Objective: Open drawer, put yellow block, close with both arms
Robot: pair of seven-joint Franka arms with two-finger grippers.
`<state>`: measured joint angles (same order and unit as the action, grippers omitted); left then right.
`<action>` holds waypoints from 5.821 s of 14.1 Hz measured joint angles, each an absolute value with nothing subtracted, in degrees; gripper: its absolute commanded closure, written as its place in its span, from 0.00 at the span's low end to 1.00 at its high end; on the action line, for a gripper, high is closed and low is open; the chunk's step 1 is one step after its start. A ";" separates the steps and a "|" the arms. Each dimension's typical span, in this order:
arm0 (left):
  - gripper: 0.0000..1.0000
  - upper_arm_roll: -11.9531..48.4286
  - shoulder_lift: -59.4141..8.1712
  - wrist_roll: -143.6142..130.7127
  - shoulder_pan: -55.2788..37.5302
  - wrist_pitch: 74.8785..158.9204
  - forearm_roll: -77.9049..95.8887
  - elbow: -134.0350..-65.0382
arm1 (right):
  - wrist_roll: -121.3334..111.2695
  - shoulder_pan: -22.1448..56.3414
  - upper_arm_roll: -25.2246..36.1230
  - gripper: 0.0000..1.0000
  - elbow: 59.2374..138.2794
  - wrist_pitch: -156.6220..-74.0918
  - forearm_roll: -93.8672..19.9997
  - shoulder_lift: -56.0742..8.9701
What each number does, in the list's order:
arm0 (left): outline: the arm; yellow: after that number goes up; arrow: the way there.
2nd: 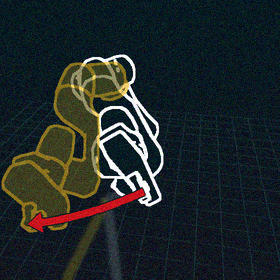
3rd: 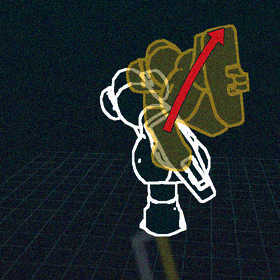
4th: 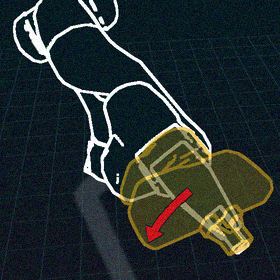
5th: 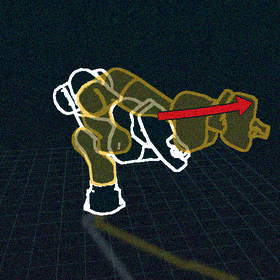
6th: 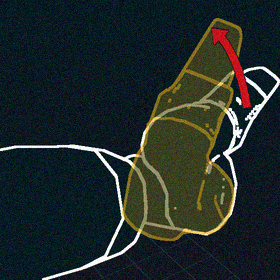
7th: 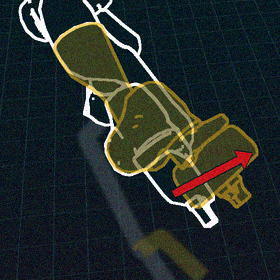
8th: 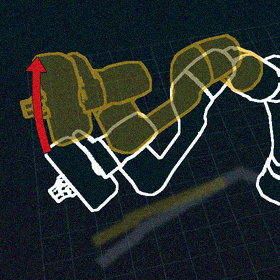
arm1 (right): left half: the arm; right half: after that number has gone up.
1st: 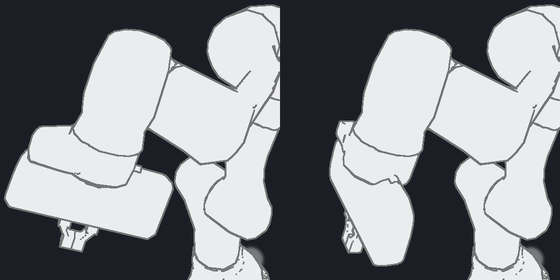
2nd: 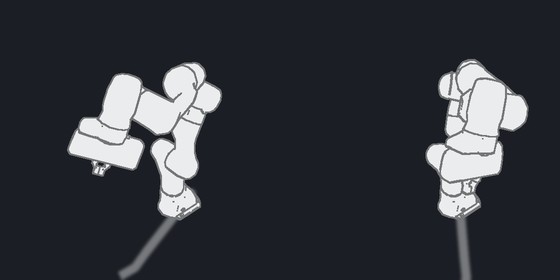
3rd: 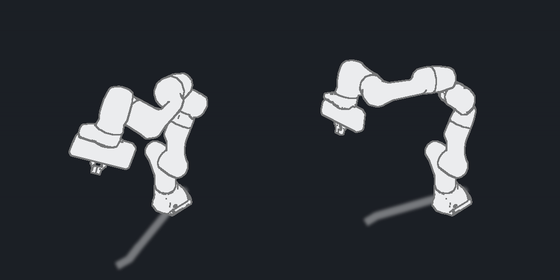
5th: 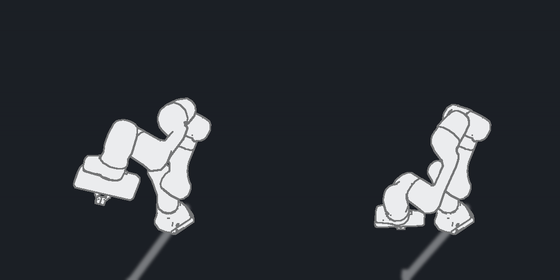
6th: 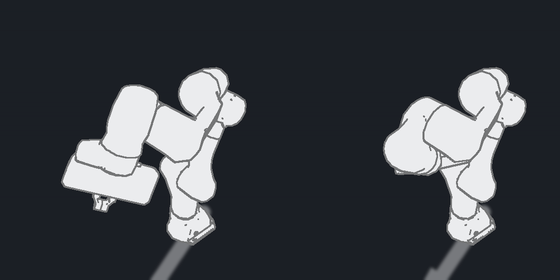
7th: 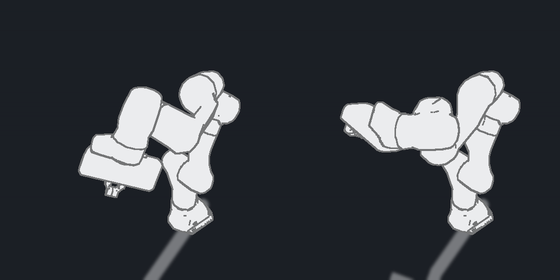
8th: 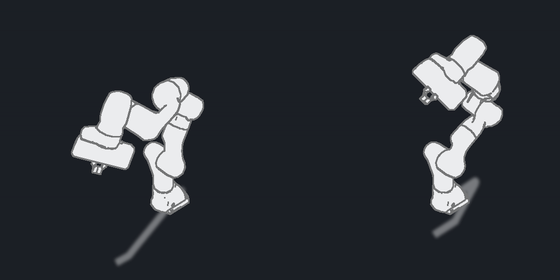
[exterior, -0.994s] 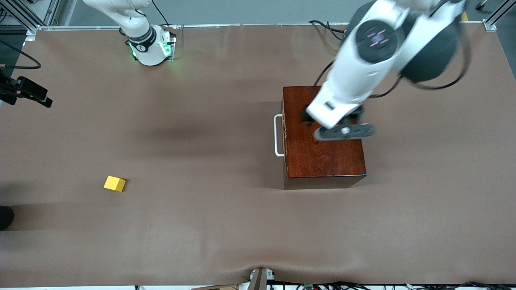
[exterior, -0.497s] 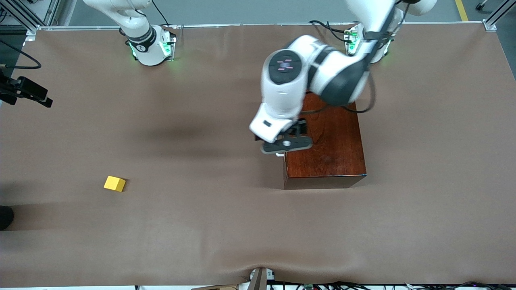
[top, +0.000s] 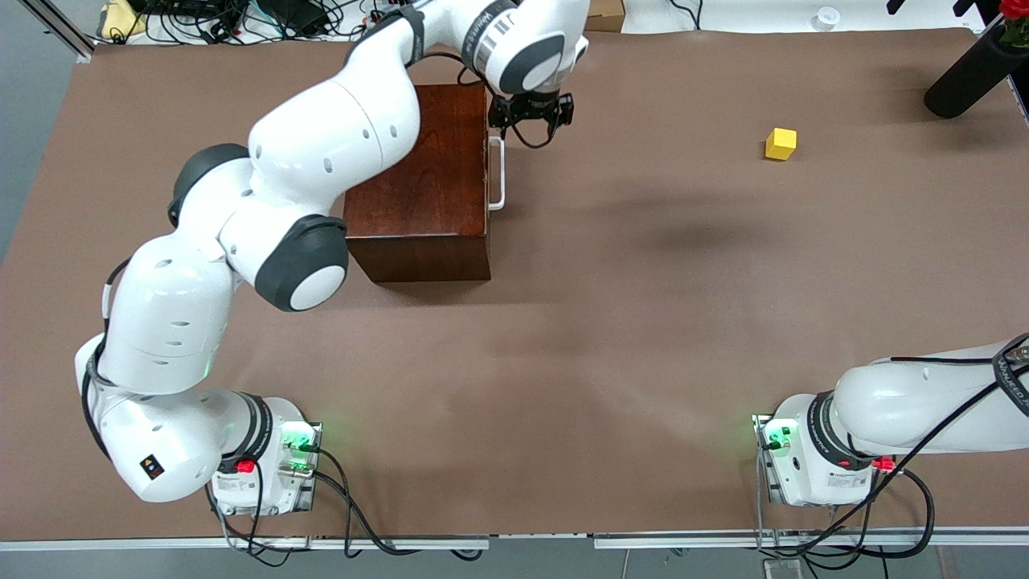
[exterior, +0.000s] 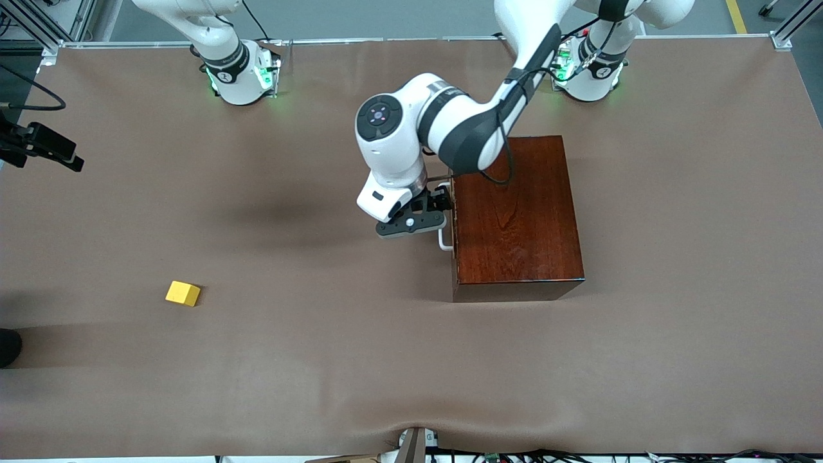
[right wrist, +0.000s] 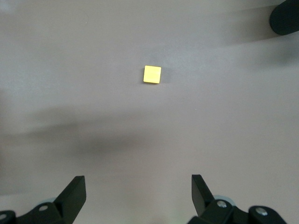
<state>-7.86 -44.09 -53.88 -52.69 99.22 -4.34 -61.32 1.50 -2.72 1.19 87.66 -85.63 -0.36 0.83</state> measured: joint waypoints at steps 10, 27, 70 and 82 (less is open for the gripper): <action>0.00 -7.93 -49.59 -53.57 -54.93 97.24 -7.98 -61.45 | 1.50 -2.72 1.07 0.00 87.71 -85.63 -0.36 -2.77; 0.00 -6.74 -50.30 -55.21 -56.06 101.10 -7.84 -61.37 | 5.24 -0.89 1.20 0.00 95.32 -110.91 -0.30 -21.33; 0.00 -3.41 -49.70 -74.32 -56.22 115.13 -3.50 -59.61 | -5.58 1.70 0.38 1.00 95.77 -120.71 -0.16 -23.36; 0.00 -5.10 -27.25 -61.50 -42.16 88.58 -3.51 -58.64 | -36.98 8.52 -0.23 1.00 89.50 -113.02 -0.18 -21.61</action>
<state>-5.10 -27.25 -61.50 -42.16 88.58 -3.51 -58.64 -36.98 8.52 -0.23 89.50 -113.02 -0.18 -21.61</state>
